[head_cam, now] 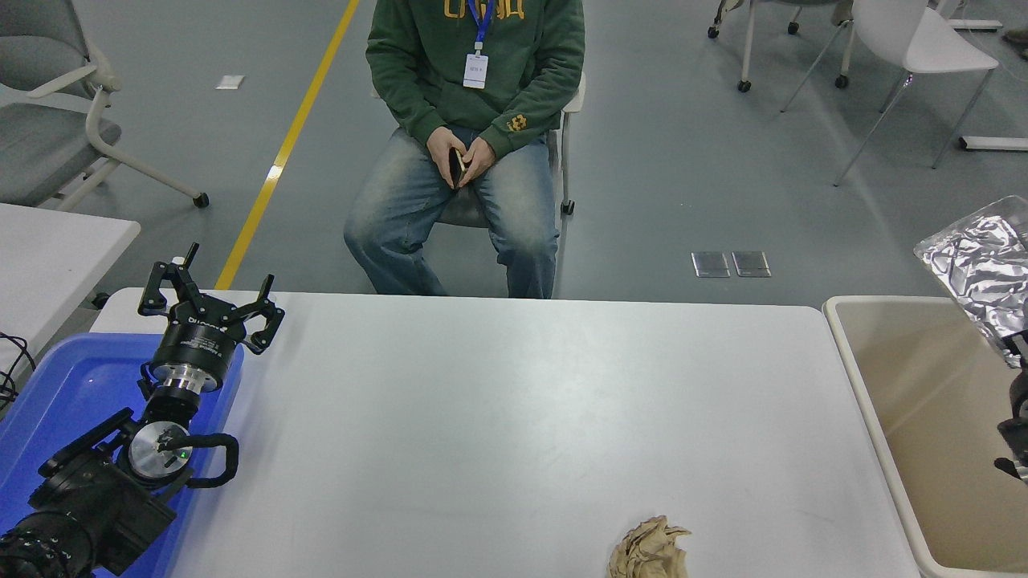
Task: Clean the table surface
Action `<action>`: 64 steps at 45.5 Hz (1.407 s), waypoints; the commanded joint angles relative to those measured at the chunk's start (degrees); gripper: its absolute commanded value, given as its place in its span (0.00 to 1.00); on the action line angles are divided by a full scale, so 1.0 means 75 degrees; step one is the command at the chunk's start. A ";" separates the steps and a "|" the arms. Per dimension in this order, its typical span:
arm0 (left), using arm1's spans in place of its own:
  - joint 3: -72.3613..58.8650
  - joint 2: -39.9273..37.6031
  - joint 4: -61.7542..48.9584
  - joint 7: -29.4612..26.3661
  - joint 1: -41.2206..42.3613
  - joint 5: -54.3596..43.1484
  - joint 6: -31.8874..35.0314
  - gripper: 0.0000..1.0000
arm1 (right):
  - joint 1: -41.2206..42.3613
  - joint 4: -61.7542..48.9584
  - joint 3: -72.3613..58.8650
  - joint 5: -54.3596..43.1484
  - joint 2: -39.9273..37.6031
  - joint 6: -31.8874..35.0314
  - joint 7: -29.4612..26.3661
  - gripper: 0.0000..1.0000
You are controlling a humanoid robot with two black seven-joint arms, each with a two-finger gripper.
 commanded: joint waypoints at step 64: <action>0.0000 0.0000 -0.0001 -0.0001 0.0000 0.0000 0.0000 1.00 | 0.0473 0.0036 0.0114 0.0000 -0.0014 0.0375 0.0006 1.00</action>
